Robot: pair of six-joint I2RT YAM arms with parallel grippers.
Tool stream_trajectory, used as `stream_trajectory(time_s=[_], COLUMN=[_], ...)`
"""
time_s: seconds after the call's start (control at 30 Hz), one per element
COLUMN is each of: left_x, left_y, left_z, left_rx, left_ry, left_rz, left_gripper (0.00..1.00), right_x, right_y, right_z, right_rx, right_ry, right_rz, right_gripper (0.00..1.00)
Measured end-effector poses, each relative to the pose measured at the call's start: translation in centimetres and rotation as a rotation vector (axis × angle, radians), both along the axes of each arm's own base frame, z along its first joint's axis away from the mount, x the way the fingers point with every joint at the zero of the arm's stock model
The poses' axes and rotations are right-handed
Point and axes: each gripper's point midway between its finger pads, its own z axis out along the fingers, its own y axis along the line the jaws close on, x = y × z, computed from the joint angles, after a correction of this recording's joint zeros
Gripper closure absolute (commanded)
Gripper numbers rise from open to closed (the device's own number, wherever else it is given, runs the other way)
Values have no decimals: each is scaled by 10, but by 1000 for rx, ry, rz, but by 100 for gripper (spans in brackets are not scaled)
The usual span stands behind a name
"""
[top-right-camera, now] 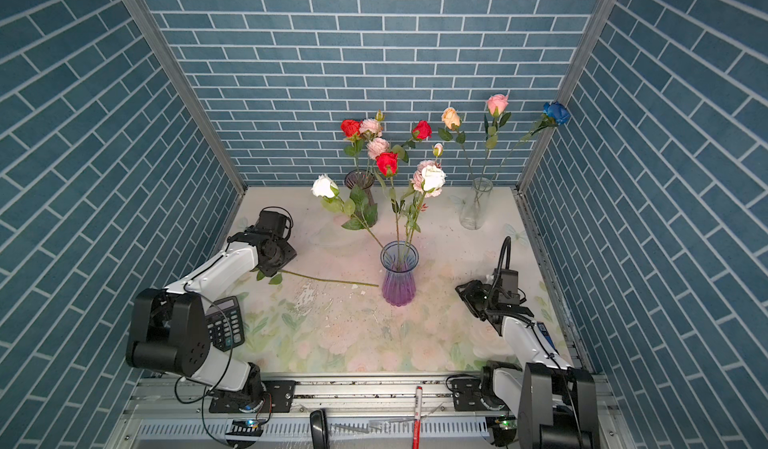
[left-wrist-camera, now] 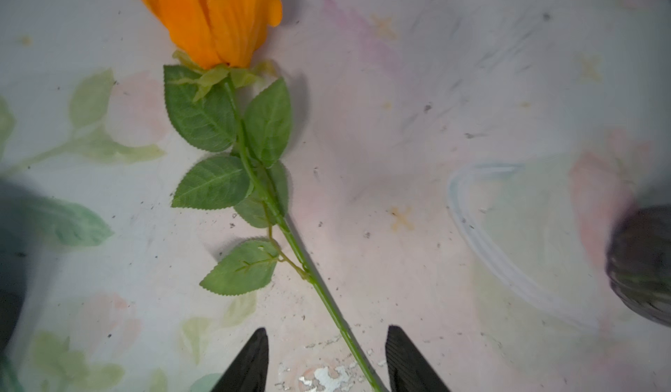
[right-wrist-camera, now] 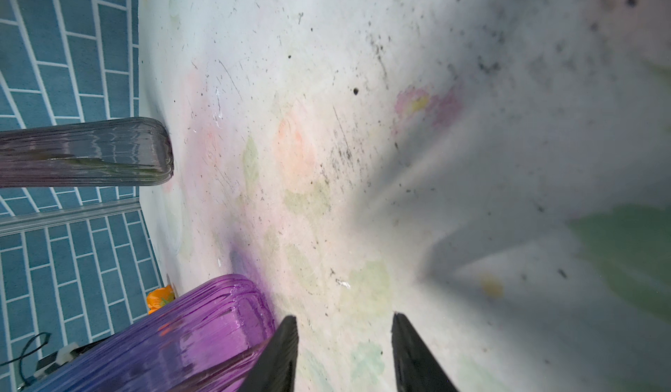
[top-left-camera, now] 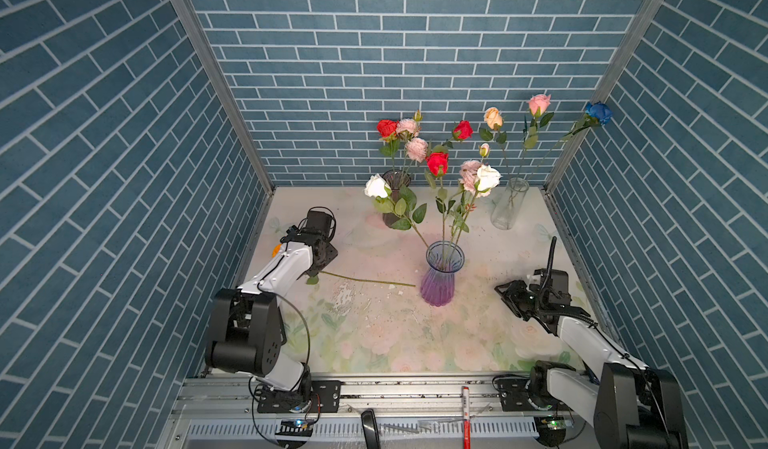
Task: Arrange flowers in a vase
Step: Pick up the flower from the middle-left of the table.
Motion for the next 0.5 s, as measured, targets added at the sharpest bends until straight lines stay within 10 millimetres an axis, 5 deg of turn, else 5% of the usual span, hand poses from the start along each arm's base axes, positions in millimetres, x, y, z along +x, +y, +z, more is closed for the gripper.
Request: stream_trajectory(time_s=[0.23, 0.5], left_x=[-10, 2], left_y=[-3, -9], left_z=[-51, -58], left_rx=[-97, -137], left_ry=[191, 218], left_rz=[107, 165], left_gripper=[52, 51], right_x=[0, 0], right_y=[0, 0], right_z=[0, -2], right_rx=[1, 3], right_ry=[0, 10], right_rz=[0, -1], right_gripper=[56, 56])
